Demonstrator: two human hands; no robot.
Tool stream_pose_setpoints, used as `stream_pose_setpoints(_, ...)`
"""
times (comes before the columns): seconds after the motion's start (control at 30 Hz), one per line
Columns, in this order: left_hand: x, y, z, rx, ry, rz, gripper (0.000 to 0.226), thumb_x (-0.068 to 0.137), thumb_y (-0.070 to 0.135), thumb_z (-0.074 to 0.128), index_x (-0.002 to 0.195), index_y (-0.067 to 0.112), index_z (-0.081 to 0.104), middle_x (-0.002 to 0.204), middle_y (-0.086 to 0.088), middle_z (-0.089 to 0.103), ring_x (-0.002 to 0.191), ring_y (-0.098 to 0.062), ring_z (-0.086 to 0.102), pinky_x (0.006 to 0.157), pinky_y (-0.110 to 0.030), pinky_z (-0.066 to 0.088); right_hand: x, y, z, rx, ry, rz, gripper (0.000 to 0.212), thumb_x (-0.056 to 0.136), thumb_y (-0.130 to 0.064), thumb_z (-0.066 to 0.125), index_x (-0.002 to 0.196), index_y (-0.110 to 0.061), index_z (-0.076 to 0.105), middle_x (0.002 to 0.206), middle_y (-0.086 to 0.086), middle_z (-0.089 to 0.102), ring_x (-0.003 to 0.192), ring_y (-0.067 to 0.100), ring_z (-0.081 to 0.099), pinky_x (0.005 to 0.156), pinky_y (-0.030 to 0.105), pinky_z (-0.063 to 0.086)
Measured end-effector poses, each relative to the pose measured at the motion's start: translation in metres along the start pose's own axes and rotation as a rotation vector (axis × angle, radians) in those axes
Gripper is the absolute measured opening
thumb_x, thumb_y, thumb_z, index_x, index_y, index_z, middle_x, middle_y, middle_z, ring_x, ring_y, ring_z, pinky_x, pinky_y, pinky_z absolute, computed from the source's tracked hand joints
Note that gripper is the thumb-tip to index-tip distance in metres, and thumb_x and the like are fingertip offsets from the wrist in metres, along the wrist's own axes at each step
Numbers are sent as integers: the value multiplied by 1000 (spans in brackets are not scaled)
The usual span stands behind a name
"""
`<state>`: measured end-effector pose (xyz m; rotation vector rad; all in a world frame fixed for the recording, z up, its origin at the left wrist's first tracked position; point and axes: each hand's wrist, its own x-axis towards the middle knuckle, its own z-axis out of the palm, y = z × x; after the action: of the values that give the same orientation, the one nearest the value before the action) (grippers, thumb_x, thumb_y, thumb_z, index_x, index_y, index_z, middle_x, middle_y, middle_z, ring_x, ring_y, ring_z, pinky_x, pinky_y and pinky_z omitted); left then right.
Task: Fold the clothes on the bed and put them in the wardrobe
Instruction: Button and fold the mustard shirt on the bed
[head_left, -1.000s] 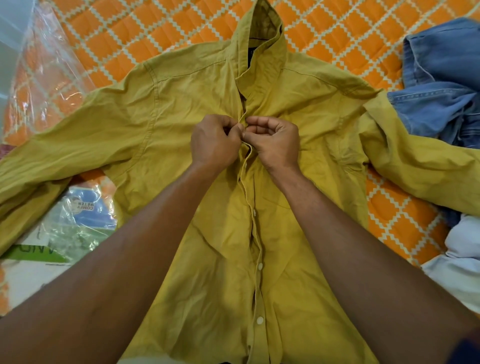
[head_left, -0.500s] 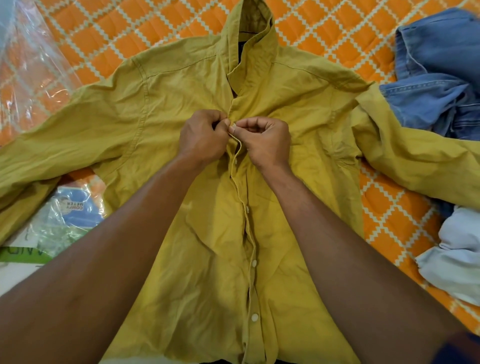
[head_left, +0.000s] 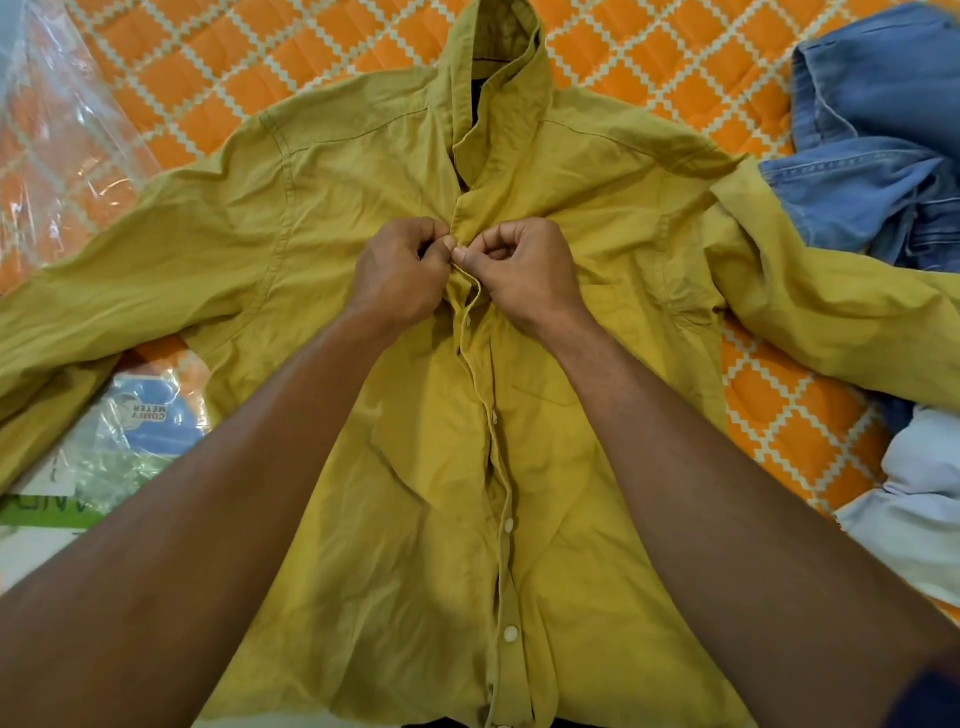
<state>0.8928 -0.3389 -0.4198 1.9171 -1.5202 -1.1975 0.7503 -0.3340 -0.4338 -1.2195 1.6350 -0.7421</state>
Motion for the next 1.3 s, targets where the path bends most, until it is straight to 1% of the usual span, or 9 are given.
stream_pose_setpoints(0.13, 4, 0, -5, -13, -60, 10, 32, 100, 21, 56, 68, 24, 62, 50, 13, 52, 47, -3, 44, 54, -26, 38, 0, 4, 2, 75, -2, 51, 20, 81, -25, 83, 65, -22, 73, 61, -4, 70, 57, 10, 62, 63, 39, 58)
stream_pose_setpoints(0.23, 3, 0, -5, -19, -47, 22, 26, 99, 21, 57, 75, 21, 67, 57, 10, 54, 51, -6, 46, 56, -26, 39, 5, 3, -1, 141, -32, 106, 18, 77, -24, 85, 63, -19, 76, 62, 2, 72, 60, 17, 65, 66, 40, 58)
stream_pose_setpoints(0.4, -16, 1, 10, -169, 252, 116, 2, 91, 18, 67, 92, 19, 66, 74, 11, 64, 65, -6, 61, 61, -22, 48, 5, 1, -3, 199, -49, 99, 21, 81, -14, 82, 61, -16, 75, 56, 1, 65, 54, 13, 56, 57, 31, 48)
stream_pose_setpoints(0.5, -27, 2, 17, -244, 327, 174, 12, 90, 17, 70, 101, 15, 69, 77, 11, 65, 67, -4, 64, 62, -18, 51, 2, 3, -5, 233, -75, 63, 22, 85, -15, 80, 65, -8, 74, 54, 0, 60, 52, 10, 50, 52, 27, 43)
stream_pose_setpoints(0.7, -26, -3, 17, -139, 245, 234, 27, 94, 24, 67, 120, 18, 68, 85, 5, 67, 71, -7, 65, 65, -18, 52, 0, 8, -4, 244, -68, -10, 21, 85, -18, 74, 67, -7, 75, 58, 8, 63, 55, 18, 52, 56, 35, 44)
stream_pose_setpoints(0.9, -13, -6, 4, -100, 146, 233, 12, 92, 21, 70, 101, 13, 68, 83, 5, 68, 74, -2, 65, 69, -21, 56, -1, 9, -3, 243, -56, -28, 25, 85, -18, 76, 65, -5, 71, 53, -1, 58, 52, 13, 48, 56, 33, 41)
stream_pose_setpoints(1.1, -14, -4, 5, 122, 283, 406, 11, 91, 21, 66, 94, 11, 70, 83, 6, 65, 72, -9, 61, 65, -26, 52, -1, 8, -3, 232, -35, 0, 17, 83, -17, 78, 67, -12, 76, 57, 2, 64, 53, 11, 52, 57, 33, 44)
stream_pose_setpoints(1.2, -15, -4, 12, 120, 334, 303, 9, 91, 18, 61, 92, 11, 67, 80, 5, 65, 73, -14, 62, 67, -32, 52, -2, 6, -2, 248, -49, -9, 21, 81, -20, 79, 69, -4, 74, 60, 16, 63, 55, 18, 51, 57, 35, 43)
stream_pose_setpoints(1.3, -16, 0, 18, 1, 293, 158, 5, 95, 15, 59, 92, 14, 62, 77, 9, 59, 72, -8, 58, 65, -20, 47, -3, 1, -8, 318, -96, 31, 19, 85, -10, 77, 71, 1, 72, 57, 12, 58, 53, 16, 48, 52, 27, 42)
